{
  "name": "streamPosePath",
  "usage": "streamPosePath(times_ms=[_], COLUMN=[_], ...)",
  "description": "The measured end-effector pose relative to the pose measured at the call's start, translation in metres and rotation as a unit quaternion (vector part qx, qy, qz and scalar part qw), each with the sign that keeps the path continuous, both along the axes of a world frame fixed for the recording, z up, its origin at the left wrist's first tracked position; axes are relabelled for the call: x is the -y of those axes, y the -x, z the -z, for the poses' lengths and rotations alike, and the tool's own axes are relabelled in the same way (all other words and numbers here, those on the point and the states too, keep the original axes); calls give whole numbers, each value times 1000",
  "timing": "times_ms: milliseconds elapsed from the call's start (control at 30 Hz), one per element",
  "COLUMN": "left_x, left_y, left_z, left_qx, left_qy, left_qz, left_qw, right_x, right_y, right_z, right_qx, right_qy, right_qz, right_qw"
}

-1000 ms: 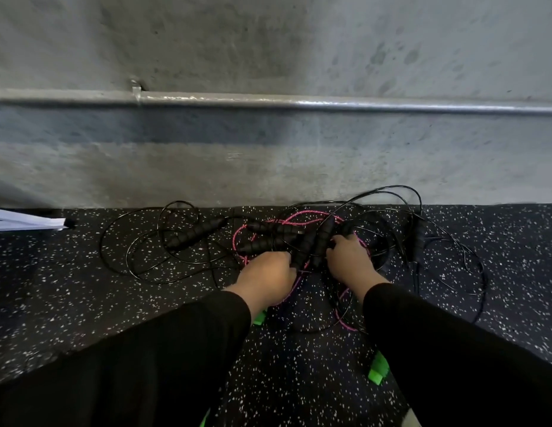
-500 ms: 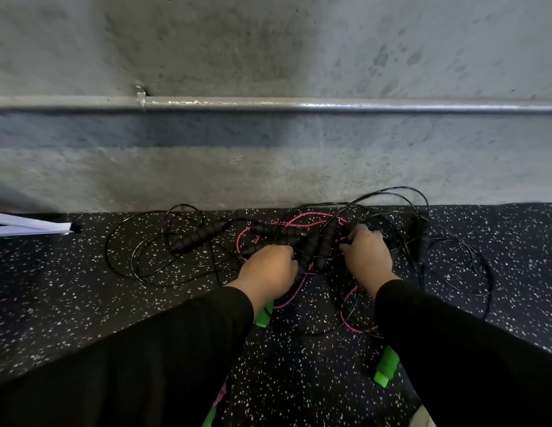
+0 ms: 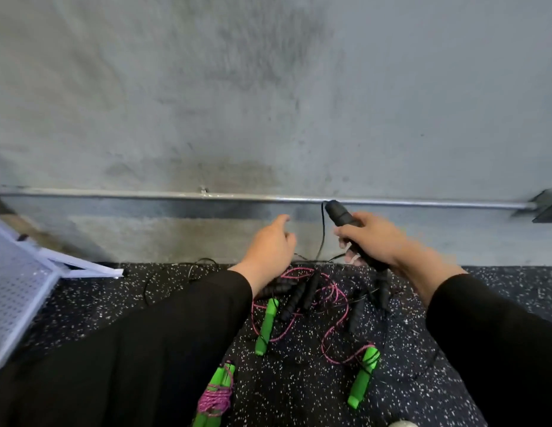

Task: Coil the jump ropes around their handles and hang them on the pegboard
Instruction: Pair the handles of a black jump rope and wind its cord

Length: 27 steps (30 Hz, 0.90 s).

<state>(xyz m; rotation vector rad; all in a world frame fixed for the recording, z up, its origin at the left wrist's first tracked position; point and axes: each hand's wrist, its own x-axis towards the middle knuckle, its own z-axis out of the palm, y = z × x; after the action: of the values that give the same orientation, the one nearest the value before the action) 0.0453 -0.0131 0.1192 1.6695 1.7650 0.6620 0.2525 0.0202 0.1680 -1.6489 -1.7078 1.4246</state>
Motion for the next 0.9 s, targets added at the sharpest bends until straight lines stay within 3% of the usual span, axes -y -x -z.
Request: streamPosePath(times_ms=[133, 267, 367, 433, 533, 600, 700, 900], left_x=[32, 51, 70, 82, 98, 101, 96, 89], left_y=[-23, -39, -49, -51, -39, -26, -16, -1], left_z=[-43, -89, -111, -112, -98, -86, -84, -103], left_qx=[96, 177, 186, 196, 110, 87, 211, 358], left_qy=[-18, -71, -66, -65, -38, -17, 20, -9], left_qz=[-4, -12, 3, -32, -60, -97, -168, -182], left_qw=[995, 982, 980, 978, 991, 991, 963, 916], right_x=[53, 107, 131, 137, 134, 129, 123, 108], right_y=[3, 0, -4, -7, -19, -26, -30, -21], right_z=[-93, -143, -152, -162, -175, -168, -144, -125], right_qx=[39, -48, -77, -153, -321, -281, -131, -5], right_qy=[-112, -189, -263, -323, -285, -234, -194, -161], right_qz=[-50, -74, -43, 40, 116, 93, 44, -31], right_qw=[992, 978, 961, 933, 896, 926, 971, 986])
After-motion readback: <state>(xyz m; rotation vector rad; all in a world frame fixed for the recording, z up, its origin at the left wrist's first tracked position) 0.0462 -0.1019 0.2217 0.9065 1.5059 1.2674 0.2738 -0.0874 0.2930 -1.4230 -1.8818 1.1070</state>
